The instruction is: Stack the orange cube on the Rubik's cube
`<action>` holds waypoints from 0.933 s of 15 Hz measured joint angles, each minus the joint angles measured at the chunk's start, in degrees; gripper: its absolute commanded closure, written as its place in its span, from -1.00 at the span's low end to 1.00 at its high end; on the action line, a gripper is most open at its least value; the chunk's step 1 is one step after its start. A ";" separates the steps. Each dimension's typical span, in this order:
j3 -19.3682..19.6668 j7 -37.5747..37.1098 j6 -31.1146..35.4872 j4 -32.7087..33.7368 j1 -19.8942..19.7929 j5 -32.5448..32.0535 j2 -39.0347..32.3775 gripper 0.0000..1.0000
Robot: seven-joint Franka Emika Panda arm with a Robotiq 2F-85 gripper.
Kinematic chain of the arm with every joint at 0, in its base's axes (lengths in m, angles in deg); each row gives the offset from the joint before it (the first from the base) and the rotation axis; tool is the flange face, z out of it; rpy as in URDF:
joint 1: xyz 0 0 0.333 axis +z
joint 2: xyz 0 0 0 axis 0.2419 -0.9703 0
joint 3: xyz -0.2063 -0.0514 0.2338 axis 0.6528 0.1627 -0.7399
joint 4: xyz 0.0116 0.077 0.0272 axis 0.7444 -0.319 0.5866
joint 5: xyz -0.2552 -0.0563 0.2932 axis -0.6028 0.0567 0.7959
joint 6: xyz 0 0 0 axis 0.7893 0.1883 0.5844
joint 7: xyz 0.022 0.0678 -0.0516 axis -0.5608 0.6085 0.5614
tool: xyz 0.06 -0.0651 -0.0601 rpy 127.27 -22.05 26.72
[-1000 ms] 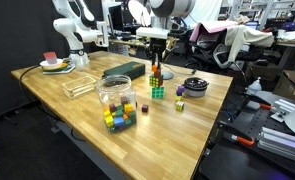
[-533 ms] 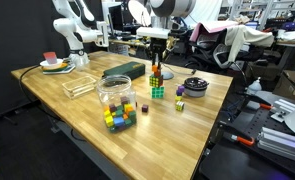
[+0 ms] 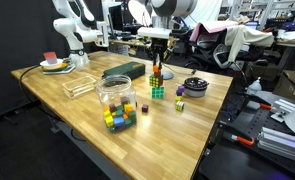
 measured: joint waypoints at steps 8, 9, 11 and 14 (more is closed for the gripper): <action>0.00 0.00 0.00 -0.64 0.00 0.02 0.47 -0.33; 0.00 0.00 0.00 -0.64 -0.01 0.08 0.47 -0.49; 0.00 0.00 0.00 -0.64 -0.05 0.60 0.47 -0.77; 0.00 0.00 0.06 -0.64 -0.21 1.69 0.47 -1.00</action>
